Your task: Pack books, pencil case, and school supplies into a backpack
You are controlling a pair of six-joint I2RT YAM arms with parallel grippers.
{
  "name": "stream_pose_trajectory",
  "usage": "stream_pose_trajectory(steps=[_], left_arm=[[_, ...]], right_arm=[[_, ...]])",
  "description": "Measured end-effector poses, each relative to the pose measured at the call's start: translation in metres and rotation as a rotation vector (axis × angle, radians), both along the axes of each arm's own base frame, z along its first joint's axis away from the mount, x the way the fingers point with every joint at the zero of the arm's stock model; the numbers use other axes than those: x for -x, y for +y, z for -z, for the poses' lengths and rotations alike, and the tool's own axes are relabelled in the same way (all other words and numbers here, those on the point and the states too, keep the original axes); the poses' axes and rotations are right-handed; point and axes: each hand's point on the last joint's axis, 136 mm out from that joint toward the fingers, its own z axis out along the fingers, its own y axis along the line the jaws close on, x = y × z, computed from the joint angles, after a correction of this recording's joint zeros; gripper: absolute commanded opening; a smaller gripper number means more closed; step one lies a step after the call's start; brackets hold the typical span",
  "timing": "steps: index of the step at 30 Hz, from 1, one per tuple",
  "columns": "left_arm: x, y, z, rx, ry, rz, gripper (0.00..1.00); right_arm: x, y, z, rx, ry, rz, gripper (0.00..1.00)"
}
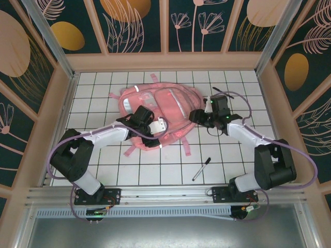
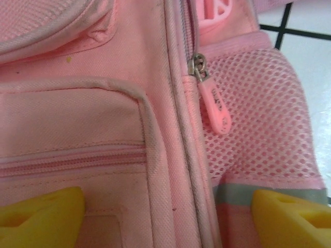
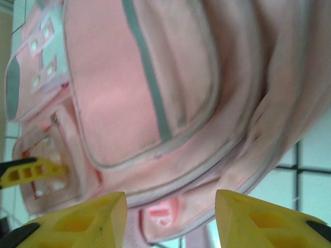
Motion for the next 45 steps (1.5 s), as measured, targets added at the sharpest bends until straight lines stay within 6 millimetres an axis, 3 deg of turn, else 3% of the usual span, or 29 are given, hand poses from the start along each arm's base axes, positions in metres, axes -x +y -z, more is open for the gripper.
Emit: stream_pose_trajectory(steps=[3, 5, 8, 10, 23, 26, 29, 31, 36, 38, 42, 45], left_arm=[[-0.008, 0.002, 0.000, -0.009, -0.057, -0.037, 0.56], [-0.012, 0.005, 0.000, -0.011, -0.083, -0.063, 0.36], [-0.014, 0.008, 0.000, -0.013, -0.093, -0.092, 0.10], [-0.018, 0.009, -0.002, -0.016, -0.109, -0.110, 0.01], [-0.018, -0.001, -0.026, 0.069, -0.064, -0.119, 0.00], [-0.017, -0.004, -0.029, 0.087, -0.054, -0.112, 0.00], [-0.017, -0.004, -0.029, 0.094, -0.047, -0.113, 0.00], [-0.017, -0.004, -0.029, 0.097, -0.046, -0.112, 0.00], [-0.019, -0.005, -0.030, 0.103, -0.053, -0.112, 0.00], [-0.020, -0.004, -0.030, 0.102, -0.056, -0.110, 0.00], [-0.020, -0.002, -0.035, 0.108, -0.086, -0.092, 0.00], [-0.016, 0.005, -0.038, 0.105, -0.136, -0.066, 0.00]], right_arm=[[0.022, 0.027, 0.008, -0.067, 0.073, -0.062, 0.47], [0.032, 0.045, 0.012, -0.105, 0.111, -0.109, 0.46], [0.039, 0.061, 0.024, -0.091, 0.146, -0.149, 0.44], [0.037, 0.069, 0.029, -0.071, 0.152, -0.165, 0.44], [0.038, 0.116, 0.045, 0.037, 0.110, -0.191, 0.46], [0.031, 0.120, 0.044, 0.087, 0.070, -0.150, 0.40], [0.029, 0.121, 0.045, 0.126, 0.045, -0.117, 0.28], [0.028, 0.120, 0.046, 0.141, 0.037, -0.094, 0.16], [0.024, 0.116, 0.047, 0.163, 0.026, -0.063, 0.08], [0.024, 0.113, 0.045, 0.166, 0.023, -0.065, 0.01], [0.025, 0.098, 0.037, 0.133, 0.028, -0.072, 0.00], [0.020, 0.074, 0.031, 0.087, 0.050, -0.067, 0.00]])
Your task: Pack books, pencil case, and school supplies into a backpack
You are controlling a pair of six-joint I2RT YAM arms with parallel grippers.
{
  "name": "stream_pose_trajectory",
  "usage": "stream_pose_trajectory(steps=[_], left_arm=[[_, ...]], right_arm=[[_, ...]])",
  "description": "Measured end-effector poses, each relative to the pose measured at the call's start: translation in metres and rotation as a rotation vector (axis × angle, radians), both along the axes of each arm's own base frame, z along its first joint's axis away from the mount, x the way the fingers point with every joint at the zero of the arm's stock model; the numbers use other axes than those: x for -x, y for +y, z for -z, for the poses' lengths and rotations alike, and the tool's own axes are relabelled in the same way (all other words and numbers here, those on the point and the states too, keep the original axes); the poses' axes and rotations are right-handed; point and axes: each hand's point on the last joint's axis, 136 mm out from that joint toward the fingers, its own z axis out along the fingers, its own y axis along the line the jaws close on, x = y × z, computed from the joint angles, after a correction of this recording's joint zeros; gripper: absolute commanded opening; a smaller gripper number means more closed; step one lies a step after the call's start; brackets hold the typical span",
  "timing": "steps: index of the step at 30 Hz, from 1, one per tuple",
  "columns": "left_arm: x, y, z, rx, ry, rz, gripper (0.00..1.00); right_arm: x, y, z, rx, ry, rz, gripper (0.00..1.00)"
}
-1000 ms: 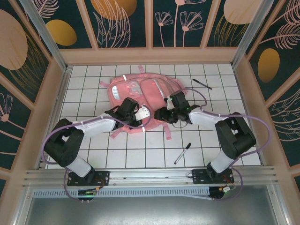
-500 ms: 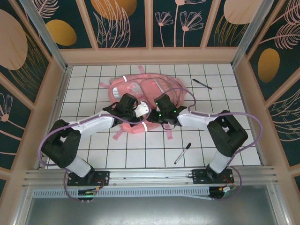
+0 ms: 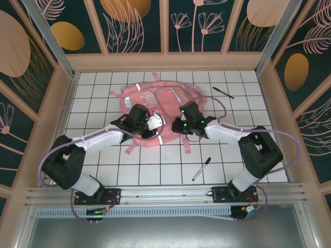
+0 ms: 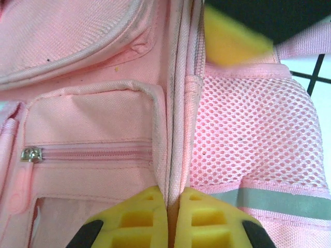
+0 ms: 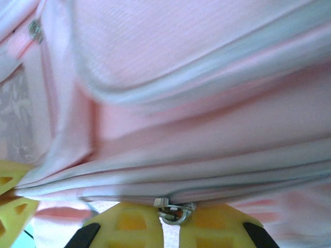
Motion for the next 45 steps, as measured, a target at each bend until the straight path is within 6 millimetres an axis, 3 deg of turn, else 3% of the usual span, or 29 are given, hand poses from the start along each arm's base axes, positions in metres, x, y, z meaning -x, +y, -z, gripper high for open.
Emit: stream_pose_trajectory(steps=[9, 12, 14, 17, 19, 20, 21, 26, 29, 34, 37, 42, 44, 45], left_arm=[[0.006, 0.030, 0.002, -0.057, -0.121, 0.069, 0.00], [0.007, 0.041, 0.002, -0.092, -0.186, 0.109, 0.00], [0.007, 0.044, 0.005, -0.119, -0.215, 0.139, 0.00], [0.005, 0.047, 0.007, -0.148, -0.236, 0.162, 0.12], [0.003, 0.051, 0.007, -0.161, -0.228, 0.161, 0.47], [0.002, 0.051, 0.005, -0.160, -0.218, 0.165, 0.57], [0.001, 0.050, 0.000, -0.144, -0.210, 0.170, 0.64], [0.001, 0.015, -0.042, 0.014, -0.246, 0.264, 0.71], [0.010, -0.008, -0.046, 0.044, -0.245, 0.323, 0.72], [0.003, -0.040, -0.024, 0.043, -0.153, 0.348, 0.68], [-0.003, -0.043, -0.006, 0.021, -0.104, 0.325, 0.68], [-0.003, -0.050, 0.016, -0.023, -0.062, 0.325, 0.78], [-0.001, -0.052, 0.021, -0.031, -0.051, 0.319, 0.71], [-0.002, -0.052, 0.023, -0.035, -0.048, 0.313, 0.62]], right_arm=[[-0.002, -0.056, 0.005, -0.131, 0.101, -0.050, 0.00], [0.002, -0.061, 0.004, -0.154, 0.108, -0.087, 0.02], [0.007, -0.060, 0.003, -0.165, 0.108, -0.127, 0.09], [0.014, -0.058, 0.002, -0.172, 0.107, -0.178, 0.19], [0.017, -0.061, 0.004, -0.166, 0.111, -0.195, 0.29], [0.018, -0.063, 0.004, -0.162, 0.112, -0.197, 0.32], [0.019, -0.065, 0.004, -0.156, 0.107, -0.204, 0.35], [0.020, -0.075, -0.002, -0.098, 0.074, -0.193, 0.41], [0.015, -0.082, -0.001, -0.036, 0.053, -0.160, 0.41], [0.006, -0.068, -0.009, 0.090, 0.001, -0.130, 0.41], [0.006, -0.056, -0.013, 0.116, -0.008, -0.096, 0.41], [0.000, -0.063, -0.011, 0.143, 0.003, -0.003, 0.41], [-0.001, -0.065, -0.010, 0.145, 0.006, 0.013, 0.41], [-0.002, -0.065, -0.011, 0.144, 0.007, 0.014, 0.41]])
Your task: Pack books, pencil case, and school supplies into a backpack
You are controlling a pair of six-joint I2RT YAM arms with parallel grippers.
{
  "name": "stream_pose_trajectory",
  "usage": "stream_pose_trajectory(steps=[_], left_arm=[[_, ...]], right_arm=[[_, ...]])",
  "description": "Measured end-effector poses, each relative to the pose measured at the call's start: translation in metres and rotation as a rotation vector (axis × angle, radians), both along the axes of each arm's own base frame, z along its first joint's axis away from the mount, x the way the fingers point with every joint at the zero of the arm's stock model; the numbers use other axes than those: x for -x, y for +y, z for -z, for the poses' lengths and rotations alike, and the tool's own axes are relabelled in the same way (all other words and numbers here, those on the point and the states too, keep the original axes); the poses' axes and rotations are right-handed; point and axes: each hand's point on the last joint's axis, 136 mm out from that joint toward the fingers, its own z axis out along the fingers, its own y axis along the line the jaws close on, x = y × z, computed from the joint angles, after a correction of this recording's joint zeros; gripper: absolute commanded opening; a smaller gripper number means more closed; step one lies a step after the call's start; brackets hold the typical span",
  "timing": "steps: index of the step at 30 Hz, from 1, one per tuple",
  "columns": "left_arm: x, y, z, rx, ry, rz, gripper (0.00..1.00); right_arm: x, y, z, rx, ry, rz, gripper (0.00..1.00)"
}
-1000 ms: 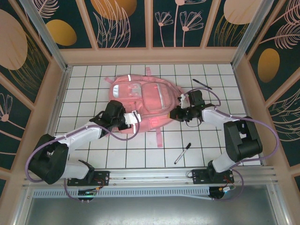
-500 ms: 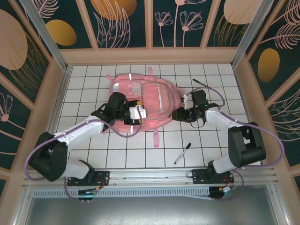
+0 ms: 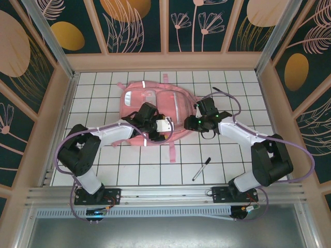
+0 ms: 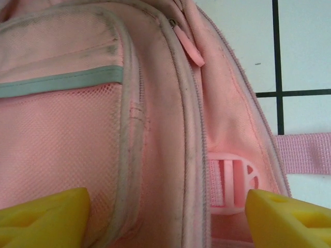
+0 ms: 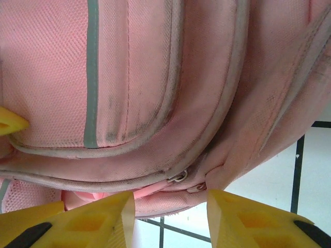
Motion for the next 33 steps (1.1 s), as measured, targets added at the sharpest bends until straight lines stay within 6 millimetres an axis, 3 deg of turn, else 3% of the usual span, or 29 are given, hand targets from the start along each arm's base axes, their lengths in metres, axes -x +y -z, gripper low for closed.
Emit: stream_pose_trajectory(steps=[2, 4, 5, 8, 15, 18, 26, 33], left_arm=[[-0.005, 0.000, 0.004, -0.016, -0.010, -0.022, 0.40], [-0.013, 0.002, 0.009, -0.044, -0.024, -0.046, 0.10], [-0.015, 0.002, 0.011, -0.053, -0.025, -0.050, 0.02], [-0.016, 0.002, 0.006, -0.049, -0.026, -0.053, 0.00], [-0.015, 0.000, -0.035, 0.020, -0.045, -0.076, 0.00], [-0.014, -0.002, -0.039, 0.033, -0.034, -0.074, 0.00], [-0.015, 0.000, -0.045, 0.071, 0.000, -0.109, 0.00], [-0.012, 0.003, -0.052, 0.111, 0.019, -0.109, 0.00]], right_arm=[[0.000, 0.000, 0.000, -0.003, 0.002, 0.000, 0.40], [0.001, 0.002, 0.001, -0.015, -0.001, -0.005, 0.40], [0.002, 0.004, 0.002, -0.023, 0.002, -0.012, 0.40], [0.008, 0.010, 0.003, -0.049, 0.022, -0.040, 0.40], [0.006, 0.029, -0.010, -0.033, 0.018, -0.042, 0.43], [0.002, 0.030, -0.017, -0.001, 0.005, -0.022, 0.47], [0.002, 0.029, -0.018, 0.107, -0.024, -0.005, 0.48], [-0.001, 0.029, -0.025, 0.194, -0.068, 0.034, 0.40]])
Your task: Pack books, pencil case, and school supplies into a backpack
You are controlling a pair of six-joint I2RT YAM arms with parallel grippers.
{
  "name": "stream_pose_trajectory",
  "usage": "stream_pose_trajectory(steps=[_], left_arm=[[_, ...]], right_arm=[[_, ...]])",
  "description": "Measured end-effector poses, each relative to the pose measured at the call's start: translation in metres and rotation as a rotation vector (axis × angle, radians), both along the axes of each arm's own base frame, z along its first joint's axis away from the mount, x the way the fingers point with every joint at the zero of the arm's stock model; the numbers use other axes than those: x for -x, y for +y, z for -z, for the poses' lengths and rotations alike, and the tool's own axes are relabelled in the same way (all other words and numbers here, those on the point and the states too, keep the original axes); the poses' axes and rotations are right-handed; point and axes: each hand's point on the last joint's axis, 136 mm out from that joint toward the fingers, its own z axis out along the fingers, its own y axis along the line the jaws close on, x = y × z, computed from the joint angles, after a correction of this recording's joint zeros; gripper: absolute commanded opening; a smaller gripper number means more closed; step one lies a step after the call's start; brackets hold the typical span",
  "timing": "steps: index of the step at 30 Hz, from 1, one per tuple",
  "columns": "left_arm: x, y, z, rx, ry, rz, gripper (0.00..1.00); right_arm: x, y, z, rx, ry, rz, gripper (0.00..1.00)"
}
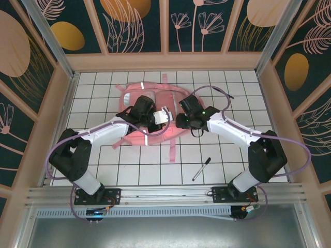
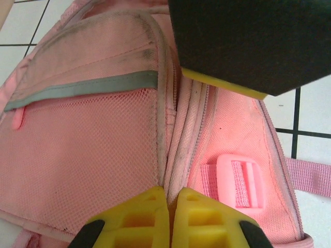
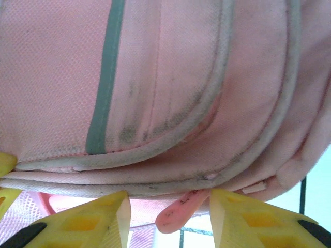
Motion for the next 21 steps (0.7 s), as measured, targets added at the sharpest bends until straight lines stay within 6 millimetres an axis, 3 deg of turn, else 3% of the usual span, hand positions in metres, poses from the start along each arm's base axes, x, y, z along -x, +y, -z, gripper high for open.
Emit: stream_pose_trajectory(steps=[12, 21], left_arm=[[-0.001, 0.006, -0.015, 0.051, 0.016, 0.013, 0.00], [0.004, 0.011, -0.023, 0.047, -0.031, 0.052, 0.00]], right_arm=[[-0.001, -0.027, 0.011, 0.047, 0.028, 0.074, 0.26], [-0.001, -0.027, 0.000, -0.030, 0.038, -0.057, 0.45]])
